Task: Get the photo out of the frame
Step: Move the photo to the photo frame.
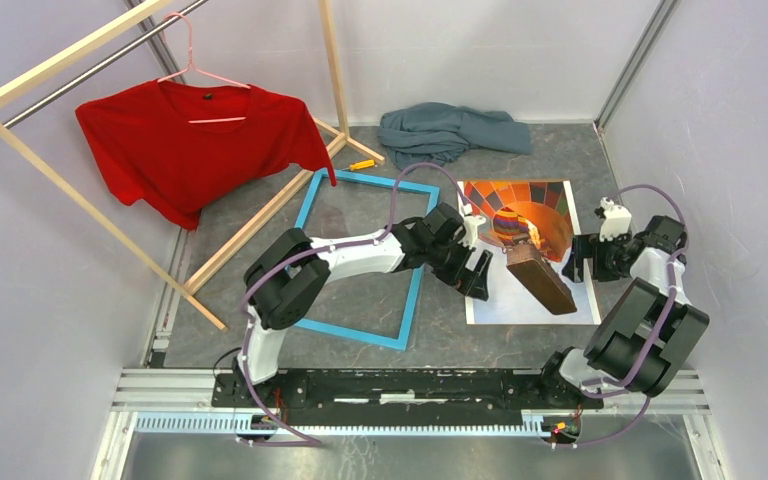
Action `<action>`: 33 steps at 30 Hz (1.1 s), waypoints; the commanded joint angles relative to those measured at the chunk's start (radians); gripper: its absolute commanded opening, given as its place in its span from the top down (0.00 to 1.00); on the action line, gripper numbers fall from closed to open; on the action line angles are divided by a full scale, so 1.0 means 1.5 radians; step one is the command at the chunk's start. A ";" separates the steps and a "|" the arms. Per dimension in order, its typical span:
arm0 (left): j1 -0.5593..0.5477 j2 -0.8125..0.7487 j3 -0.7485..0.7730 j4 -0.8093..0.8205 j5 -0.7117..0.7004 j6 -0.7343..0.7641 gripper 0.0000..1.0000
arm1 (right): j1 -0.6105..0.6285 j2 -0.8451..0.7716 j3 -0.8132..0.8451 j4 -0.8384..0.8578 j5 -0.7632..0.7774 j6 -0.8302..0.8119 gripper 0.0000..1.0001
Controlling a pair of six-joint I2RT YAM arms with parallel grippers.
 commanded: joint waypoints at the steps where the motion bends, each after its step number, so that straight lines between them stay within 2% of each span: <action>1: 0.002 0.030 -0.001 0.003 0.006 0.029 0.00 | -0.010 -0.018 -0.003 0.014 -0.003 0.003 0.03; 9: 0.001 0.038 -0.026 0.020 0.007 0.015 0.00 | -0.011 -0.039 -0.010 0.028 0.012 0.006 0.03; 18: 0.002 0.074 -0.029 0.068 0.100 -0.050 0.00 | -0.013 -0.029 -0.012 0.027 0.017 0.005 0.03; 27: 0.023 0.028 -0.094 0.178 0.151 -0.117 0.00 | -0.026 -0.025 -0.016 0.026 0.015 0.004 0.03; 33: 0.041 0.028 -0.100 0.205 0.166 -0.142 0.00 | -0.041 -0.018 -0.016 0.019 0.013 0.000 0.03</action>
